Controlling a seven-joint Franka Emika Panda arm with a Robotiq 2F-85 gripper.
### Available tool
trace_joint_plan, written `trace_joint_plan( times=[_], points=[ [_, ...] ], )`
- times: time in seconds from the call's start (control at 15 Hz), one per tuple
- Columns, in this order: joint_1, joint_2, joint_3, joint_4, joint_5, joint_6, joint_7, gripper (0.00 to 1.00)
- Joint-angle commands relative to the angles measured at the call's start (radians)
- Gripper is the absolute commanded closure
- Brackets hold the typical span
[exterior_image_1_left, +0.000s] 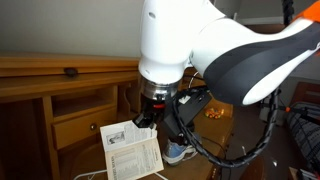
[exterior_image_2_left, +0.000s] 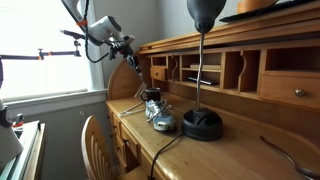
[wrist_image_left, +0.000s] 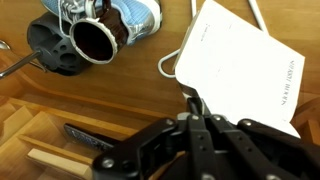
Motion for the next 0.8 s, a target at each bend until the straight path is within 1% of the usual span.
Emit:
trace_joint_plan(
  times=[0.0,0.27,0.73],
  points=[
    [-0.019,-0.097,0.015,-0.051,0.081,-0.005,0.053,1.0],
    [-0.031,-0.171,0.02,-0.075,0.144,-0.018,0.147,1.0],
    [-0.065,-0.283,0.048,-0.126,0.184,-0.054,0.371,1.0]
  ],
)
